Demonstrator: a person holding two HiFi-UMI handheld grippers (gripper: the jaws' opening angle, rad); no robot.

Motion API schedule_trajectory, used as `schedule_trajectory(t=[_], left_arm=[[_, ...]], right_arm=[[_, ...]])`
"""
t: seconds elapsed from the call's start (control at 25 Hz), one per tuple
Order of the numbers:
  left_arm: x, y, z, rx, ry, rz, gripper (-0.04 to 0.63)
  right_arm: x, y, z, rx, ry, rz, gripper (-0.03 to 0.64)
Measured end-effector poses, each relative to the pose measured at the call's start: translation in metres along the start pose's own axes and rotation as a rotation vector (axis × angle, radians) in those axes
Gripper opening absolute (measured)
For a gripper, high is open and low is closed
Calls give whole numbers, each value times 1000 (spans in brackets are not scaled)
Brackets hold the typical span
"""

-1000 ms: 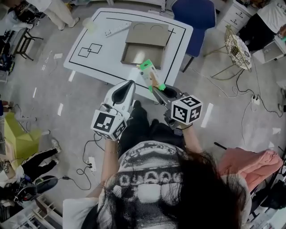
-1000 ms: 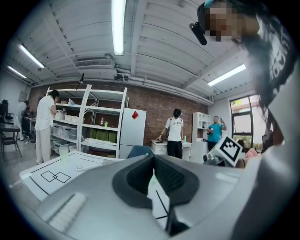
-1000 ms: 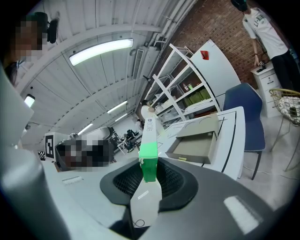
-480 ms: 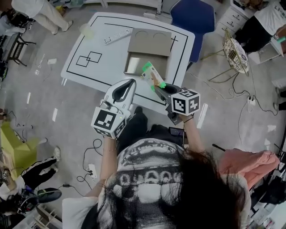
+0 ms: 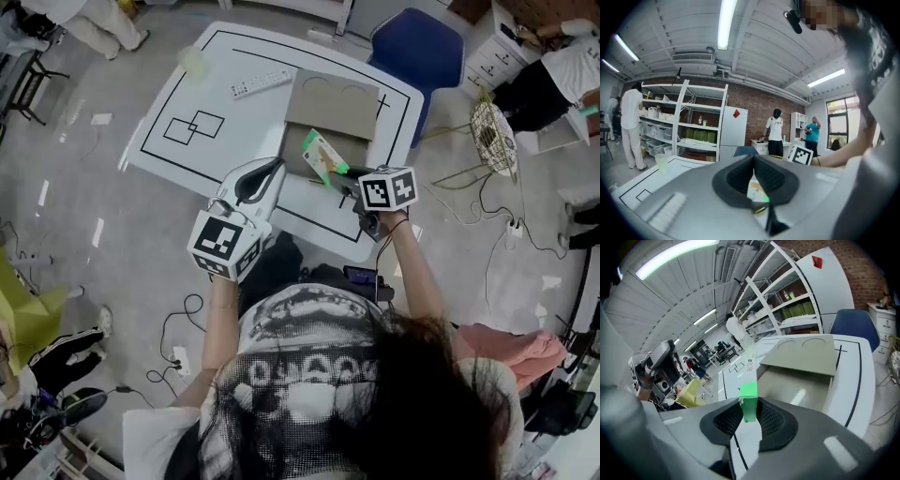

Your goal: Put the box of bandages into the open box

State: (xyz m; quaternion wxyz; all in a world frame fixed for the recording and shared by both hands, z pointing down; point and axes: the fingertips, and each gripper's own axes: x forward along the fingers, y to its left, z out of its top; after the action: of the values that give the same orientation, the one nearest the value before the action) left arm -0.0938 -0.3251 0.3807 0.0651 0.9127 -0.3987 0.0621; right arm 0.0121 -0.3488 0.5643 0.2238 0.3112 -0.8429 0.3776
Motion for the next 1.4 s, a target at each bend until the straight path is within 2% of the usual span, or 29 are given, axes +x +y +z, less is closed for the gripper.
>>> schedule_trajectory(t=[0.32,0.64,0.8,1.12,1.32,1.4], left_arm=[[6,23,2,-17,-10,3,0],[9,39,2,-36,-13,15,0],[9,41,2,-41,-17,16,0],[10,39,-2,-45,-9,12,0],[11,39,-4,-49,2,16,0],[12,37,-4,-49,4,14,0]], right_arm=[[34,-12,9,17,154,54,88],[54,-23,5,160,258,121,89],[55,-27,5,187,259,121,89],[55,-40,0,142,273,28,105],[52,-53,-2,91,289,-55,192],[48,-58,0,93,277,-76,204]])
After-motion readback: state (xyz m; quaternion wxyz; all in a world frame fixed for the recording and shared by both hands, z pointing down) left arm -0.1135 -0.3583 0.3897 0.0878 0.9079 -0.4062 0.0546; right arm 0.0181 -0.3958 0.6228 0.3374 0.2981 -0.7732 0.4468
